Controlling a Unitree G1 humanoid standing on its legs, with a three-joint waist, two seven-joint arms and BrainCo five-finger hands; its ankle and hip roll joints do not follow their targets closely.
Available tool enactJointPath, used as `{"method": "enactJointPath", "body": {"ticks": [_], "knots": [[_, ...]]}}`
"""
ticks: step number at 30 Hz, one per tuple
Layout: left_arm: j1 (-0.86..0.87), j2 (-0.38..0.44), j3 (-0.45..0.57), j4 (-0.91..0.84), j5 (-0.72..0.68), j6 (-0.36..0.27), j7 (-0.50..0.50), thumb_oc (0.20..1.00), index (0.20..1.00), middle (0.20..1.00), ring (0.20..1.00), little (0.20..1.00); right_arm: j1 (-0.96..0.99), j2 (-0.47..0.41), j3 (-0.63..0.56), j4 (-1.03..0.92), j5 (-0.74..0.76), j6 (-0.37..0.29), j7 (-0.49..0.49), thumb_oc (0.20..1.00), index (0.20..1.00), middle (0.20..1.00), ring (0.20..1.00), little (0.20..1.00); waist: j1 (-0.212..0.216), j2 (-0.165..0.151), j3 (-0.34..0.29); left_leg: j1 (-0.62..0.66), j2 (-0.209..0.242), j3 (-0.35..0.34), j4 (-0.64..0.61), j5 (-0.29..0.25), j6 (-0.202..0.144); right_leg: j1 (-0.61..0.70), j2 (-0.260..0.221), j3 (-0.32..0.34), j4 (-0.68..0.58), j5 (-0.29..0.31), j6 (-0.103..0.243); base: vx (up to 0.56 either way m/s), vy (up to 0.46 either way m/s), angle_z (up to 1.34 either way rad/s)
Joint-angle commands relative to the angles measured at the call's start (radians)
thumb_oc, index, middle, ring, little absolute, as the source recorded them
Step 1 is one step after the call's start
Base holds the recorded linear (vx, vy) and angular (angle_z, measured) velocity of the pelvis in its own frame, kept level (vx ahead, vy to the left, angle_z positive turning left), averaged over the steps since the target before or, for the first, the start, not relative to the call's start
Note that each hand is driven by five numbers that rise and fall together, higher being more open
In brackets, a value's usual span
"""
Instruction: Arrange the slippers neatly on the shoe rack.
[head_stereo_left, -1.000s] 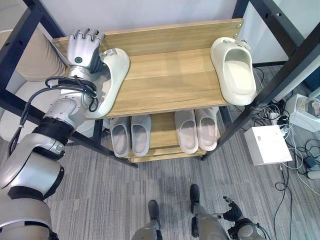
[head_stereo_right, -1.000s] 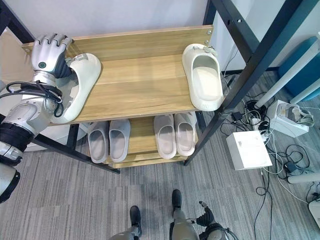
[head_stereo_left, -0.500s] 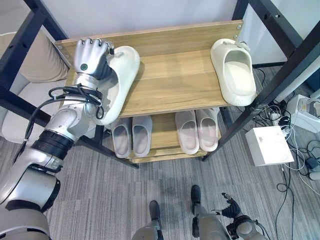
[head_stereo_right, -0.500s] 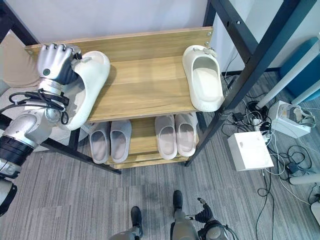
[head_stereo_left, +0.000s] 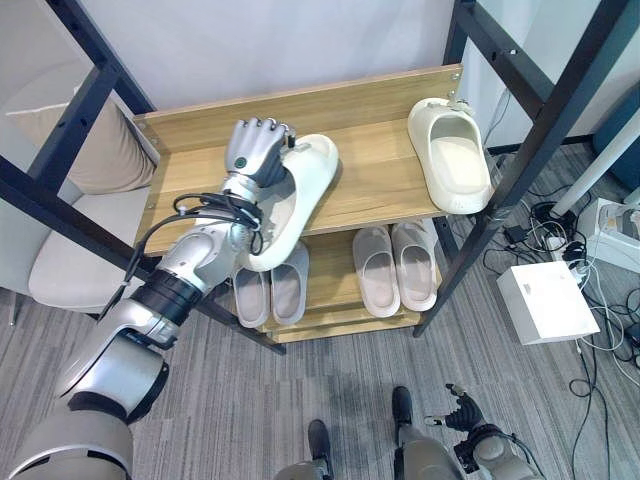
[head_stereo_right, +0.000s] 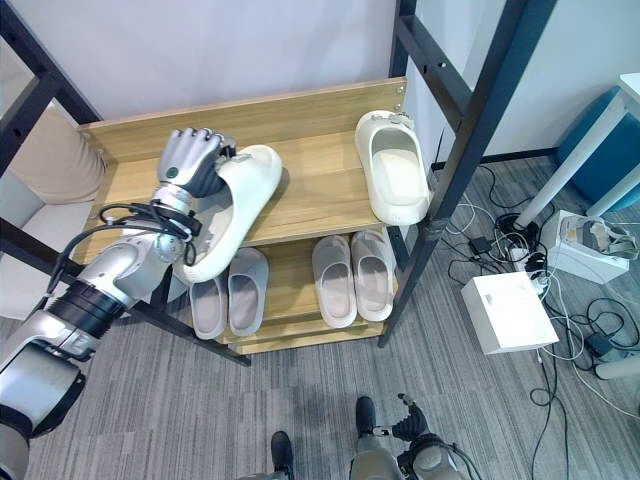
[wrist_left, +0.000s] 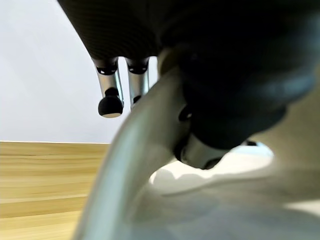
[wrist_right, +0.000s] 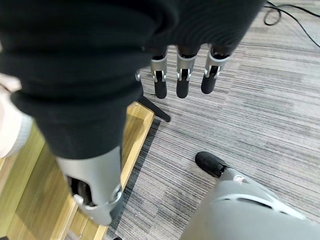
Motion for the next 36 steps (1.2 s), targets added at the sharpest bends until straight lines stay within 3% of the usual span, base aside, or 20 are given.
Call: {"method": "enactJointPath", "body": {"ticks": [1,8,19,31,32,33,36], "knots": [[-0.203,-0.013,-0.012,0.164,0.024,0.013,0.024,0.2,0.2,0.2,0.2,0.2,-0.002,-0.016,-0.02,-0.01,0.039,-0.017,-0.027,1.0,1.0,1.0,1.0,1.0,-0.01,-0.017,-0.028,0.022,0.006,-0.033,-0.007,-0.05,-0.022,0.097,0.012,-0.038,0.001,-0.141,0.065,0.04,-0.03,-0.02],[-0.294,-0.063,-0.09,0.351,0.005,0.038,0.035,0.2,0.2,0.2,0.2,0.2,0.01,-0.024,-0.052,-0.002,0.078,-0.03,-0.057,1.0,1.0,1.0,1.0,1.0,-0.055,-0.001,-0.03,0.021,0.016,0.004,-0.007,-0.054,-0.026,0.07,0.02,-0.001,0.001,-0.134,0.067,0.04,-0.014,-0.14],[-0.428,-0.062,-0.134,0.646,-0.089,0.069,0.028,0.2,0.2,0.2,0.2,0.2,-0.002,-0.029,-0.063,0.0,0.128,-0.048,-0.078,1.0,1.0,1.0,1.0,1.0,-0.093,0.006,-0.017,0.006,0.037,0.049,-0.007,-0.048,-0.038,0.022,0.039,0.029,0.001,-0.127,0.066,0.03,-0.026,-0.2],[-0.474,-0.161,-0.143,0.688,-0.14,0.071,0.018,0.2,0.2,0.2,0.2,0.2,0.0,-0.016,-0.043,0.005,0.138,-0.044,-0.071,1.0,1.0,1.0,1.0,1.0,-0.093,0.0,-0.017,0.018,0.048,0.038,-0.007,-0.045,-0.044,0.046,0.049,0.011,0.001,-0.145,0.057,0.01,-0.015,0.0],[-0.476,-0.167,-0.146,0.682,-0.144,0.067,0.014,0.451,0.451,0.451,0.451,0.451,0.0,-0.017,-0.043,0.007,0.139,-0.042,-0.07,1.0,1.0,1.0,1.0,1.0,-0.092,0.003,-0.018,0.021,0.047,0.035,-0.007,-0.045,-0.044,0.052,0.05,0.009,0.001,-0.147,0.056,0.0,0.0,0.0],[-0.474,-0.168,-0.141,0.661,-0.169,0.054,0.007,1.0,1.0,1.0,1.0,1.0,0.0,-0.018,-0.043,0.009,0.135,-0.039,-0.066,1.0,1.0,1.0,1.0,1.0,-0.088,0.006,-0.02,0.027,0.046,0.03,-0.007,-0.046,-0.044,0.063,0.051,0.003,0.001,-0.152,0.054,0.0,0.0,0.0],[-0.466,-0.156,-0.131,0.598,-0.2,0.035,0.0,1.0,1.0,1.0,1.0,1.0,0.0,-0.018,-0.045,0.018,0.128,-0.031,-0.058,1.0,1.0,1.0,1.0,1.0,-0.077,0.011,-0.023,0.035,0.044,0.018,-0.007,-0.045,-0.044,0.08,0.05,-0.008,0.001,-0.158,0.052,0.0,-0.002,0.06]]}}
